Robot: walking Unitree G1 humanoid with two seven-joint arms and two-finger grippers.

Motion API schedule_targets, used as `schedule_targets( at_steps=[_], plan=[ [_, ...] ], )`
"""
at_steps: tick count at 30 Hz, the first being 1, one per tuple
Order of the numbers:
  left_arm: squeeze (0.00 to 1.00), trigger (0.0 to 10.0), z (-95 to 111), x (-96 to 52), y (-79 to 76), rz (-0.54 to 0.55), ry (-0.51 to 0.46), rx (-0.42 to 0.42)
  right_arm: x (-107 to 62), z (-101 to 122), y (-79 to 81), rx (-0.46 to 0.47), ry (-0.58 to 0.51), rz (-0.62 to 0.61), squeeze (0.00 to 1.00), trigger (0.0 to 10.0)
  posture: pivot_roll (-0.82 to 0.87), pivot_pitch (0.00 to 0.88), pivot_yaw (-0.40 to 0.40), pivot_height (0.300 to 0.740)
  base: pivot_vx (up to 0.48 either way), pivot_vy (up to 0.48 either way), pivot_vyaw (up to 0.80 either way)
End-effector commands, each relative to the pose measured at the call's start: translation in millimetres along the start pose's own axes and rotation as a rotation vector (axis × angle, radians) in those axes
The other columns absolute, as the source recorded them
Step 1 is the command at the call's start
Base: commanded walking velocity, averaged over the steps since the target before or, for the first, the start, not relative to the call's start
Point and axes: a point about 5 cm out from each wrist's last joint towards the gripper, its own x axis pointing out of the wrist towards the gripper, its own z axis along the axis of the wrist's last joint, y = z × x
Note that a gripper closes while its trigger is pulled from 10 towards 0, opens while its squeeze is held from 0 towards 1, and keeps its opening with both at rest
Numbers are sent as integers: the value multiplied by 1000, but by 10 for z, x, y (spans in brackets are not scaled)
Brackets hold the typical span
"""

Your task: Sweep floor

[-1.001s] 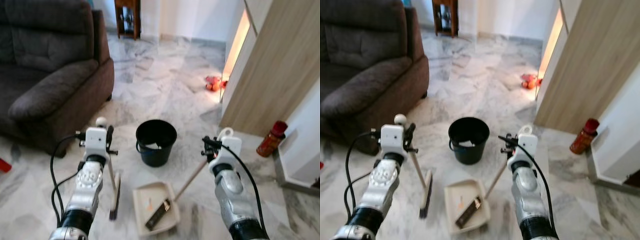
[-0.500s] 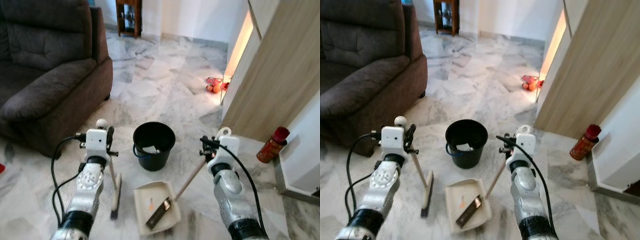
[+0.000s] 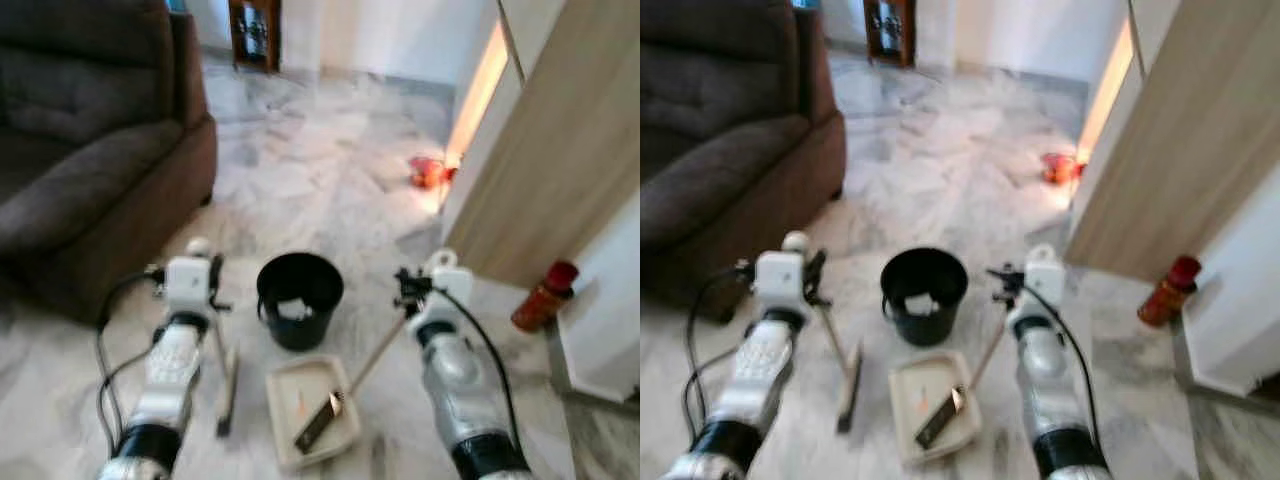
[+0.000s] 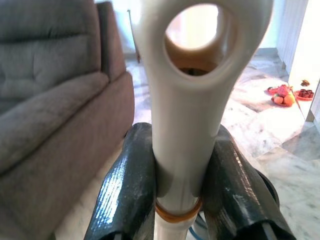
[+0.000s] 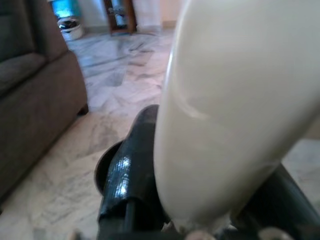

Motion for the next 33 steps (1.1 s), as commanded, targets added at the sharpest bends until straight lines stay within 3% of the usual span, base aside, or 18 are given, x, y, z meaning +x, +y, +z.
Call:
schedule_targets(
  at_steps=[1, 9, 20, 30, 33],
  plan=[
    [0, 10000, 93, 30, -91, -28, -49, 1, 10, 119, -57, 13, -54, -15, 0, 10000, -6, 0, -30, 740, 0, 0, 0],
    [0, 10000, 80, 18, -83, -31, -44, 3, 4, 178, -77, 14, -74, -22, 0, 10000, -7, 0, -30, 740, 0, 0, 0],
    [0, 10000, 73, 9, -93, -34, -42, 3, -91, 331, -225, 42, -120, -47, 0, 10000, -11, 0, -30, 740, 0, 0, 0],
    [0, 10000, 68, 4, -88, -32, -40, 4, -272, 491, -311, -36, -140, -7, 0, 10000, -16, 0, -33, 740, 0, 0, 0],
    [0, 10000, 68, 4, -85, -31, -40, 3, -321, 626, -339, 41, -176, -43, 0, 10000, -15, 0, -34, 740, 0, 0, 0]
  ],
)
